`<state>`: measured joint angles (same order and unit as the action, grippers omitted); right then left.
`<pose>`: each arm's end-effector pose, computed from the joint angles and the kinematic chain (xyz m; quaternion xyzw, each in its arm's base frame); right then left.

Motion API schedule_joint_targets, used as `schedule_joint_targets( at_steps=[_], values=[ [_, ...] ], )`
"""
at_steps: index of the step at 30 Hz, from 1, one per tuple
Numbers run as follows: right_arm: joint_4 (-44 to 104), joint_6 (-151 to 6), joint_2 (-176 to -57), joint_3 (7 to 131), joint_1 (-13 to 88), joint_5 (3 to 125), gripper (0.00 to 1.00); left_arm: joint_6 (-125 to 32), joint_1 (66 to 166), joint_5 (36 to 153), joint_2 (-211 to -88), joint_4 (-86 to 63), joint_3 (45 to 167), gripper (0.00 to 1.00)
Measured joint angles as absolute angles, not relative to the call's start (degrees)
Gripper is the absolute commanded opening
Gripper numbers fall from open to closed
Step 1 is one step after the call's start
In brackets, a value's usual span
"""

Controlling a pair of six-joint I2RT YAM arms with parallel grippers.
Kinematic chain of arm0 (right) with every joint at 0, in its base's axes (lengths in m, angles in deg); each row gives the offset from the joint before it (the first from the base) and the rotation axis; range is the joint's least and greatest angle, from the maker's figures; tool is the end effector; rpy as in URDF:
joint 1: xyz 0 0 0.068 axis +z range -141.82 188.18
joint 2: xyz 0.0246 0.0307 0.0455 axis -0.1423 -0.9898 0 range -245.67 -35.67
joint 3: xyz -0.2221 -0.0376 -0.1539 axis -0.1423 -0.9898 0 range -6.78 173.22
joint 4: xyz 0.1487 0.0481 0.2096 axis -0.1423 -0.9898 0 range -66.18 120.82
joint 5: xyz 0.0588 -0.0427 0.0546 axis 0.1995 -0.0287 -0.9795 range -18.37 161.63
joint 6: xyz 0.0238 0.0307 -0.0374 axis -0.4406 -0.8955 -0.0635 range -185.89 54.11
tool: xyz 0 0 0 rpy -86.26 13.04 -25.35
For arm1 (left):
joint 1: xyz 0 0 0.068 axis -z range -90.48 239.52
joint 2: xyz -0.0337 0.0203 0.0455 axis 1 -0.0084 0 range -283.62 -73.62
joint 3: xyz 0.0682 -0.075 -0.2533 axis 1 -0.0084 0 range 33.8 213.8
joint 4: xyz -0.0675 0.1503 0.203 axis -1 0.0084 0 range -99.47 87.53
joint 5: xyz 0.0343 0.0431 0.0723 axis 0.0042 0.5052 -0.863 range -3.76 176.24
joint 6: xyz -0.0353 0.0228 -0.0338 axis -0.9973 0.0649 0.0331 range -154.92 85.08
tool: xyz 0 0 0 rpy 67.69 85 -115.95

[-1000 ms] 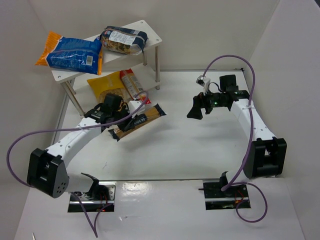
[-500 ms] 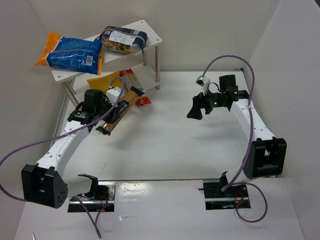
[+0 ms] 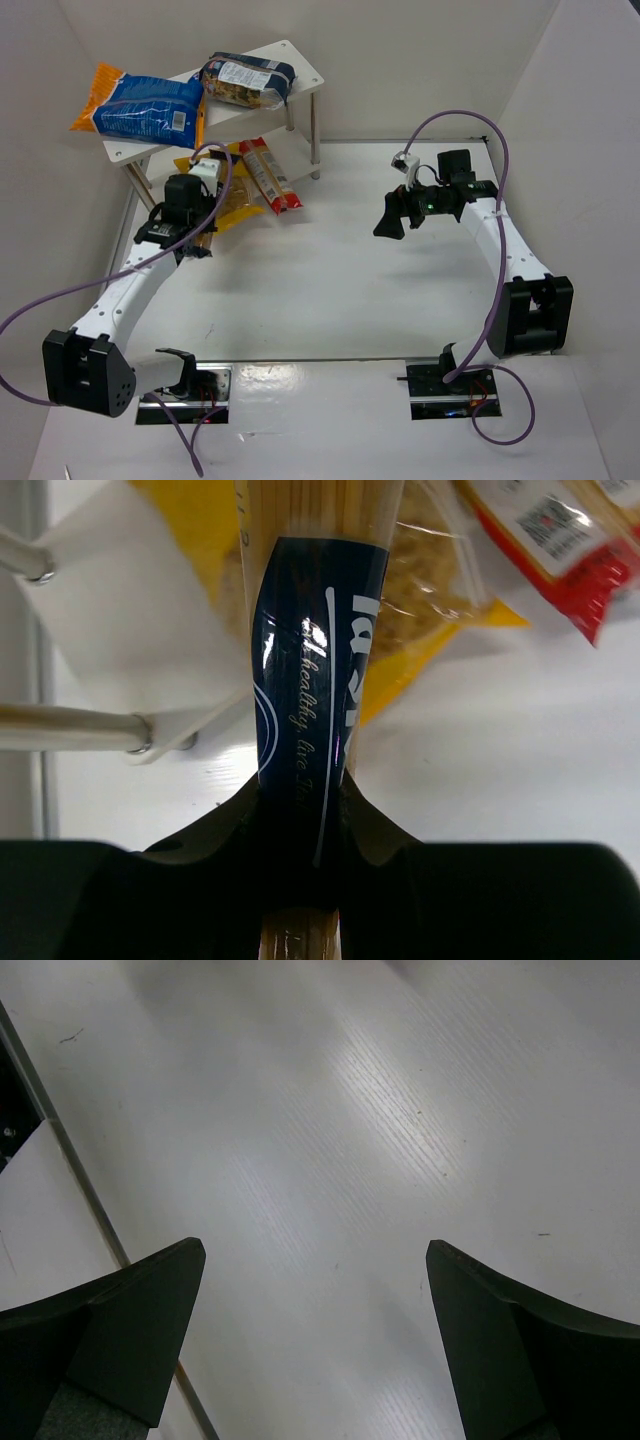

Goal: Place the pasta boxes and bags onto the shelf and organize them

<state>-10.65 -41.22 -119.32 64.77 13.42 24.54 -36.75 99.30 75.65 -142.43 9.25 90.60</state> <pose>0.2977 0.0534 0.3041 -0.3453 0.8091 0.3257 0.3465 0.2674 -0.0396 0.3117 0.0145 0.8666 0.0301 0.4979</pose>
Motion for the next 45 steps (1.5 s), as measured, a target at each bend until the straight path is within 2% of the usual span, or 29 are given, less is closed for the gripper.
schedule_joint_targets(
  at_steps=[9, 17, 24, 35, 45],
  values=[
    [-10.5, -41.2, -120.0, 64.8, 13.4, 24.5, 1.0, -41.7, 95.9, 62.4, -143.3, 4.0, 87.7, 0.0],
    [-10.6, -41.1, -121.0, 64.8, 13.4, 24.3, 1.0, -46.0, 93.1, 55.1, -143.3, 1.7, 84.6, 0.0],
    [-10.7, -41.1, -121.0, 64.8, 13.4, 24.2, 1.0, -47.4, 93.1, 53.0, -145.2, -1.8, 83.8, 0.0],
    [-10.7, -40.7, -121.0, 64.8, 13.4, 24.0, 1.0, -48.9, 93.1, 51.6, -155.0, -3.6, 85.5, 0.0],
    [-10.9, -39.9, -121.0, 64.8, 13.4, 24.0, 1.0, -49.0, 92.7, 50.9, -156.5, -5.7, 89.0, 0.0]
  ],
)
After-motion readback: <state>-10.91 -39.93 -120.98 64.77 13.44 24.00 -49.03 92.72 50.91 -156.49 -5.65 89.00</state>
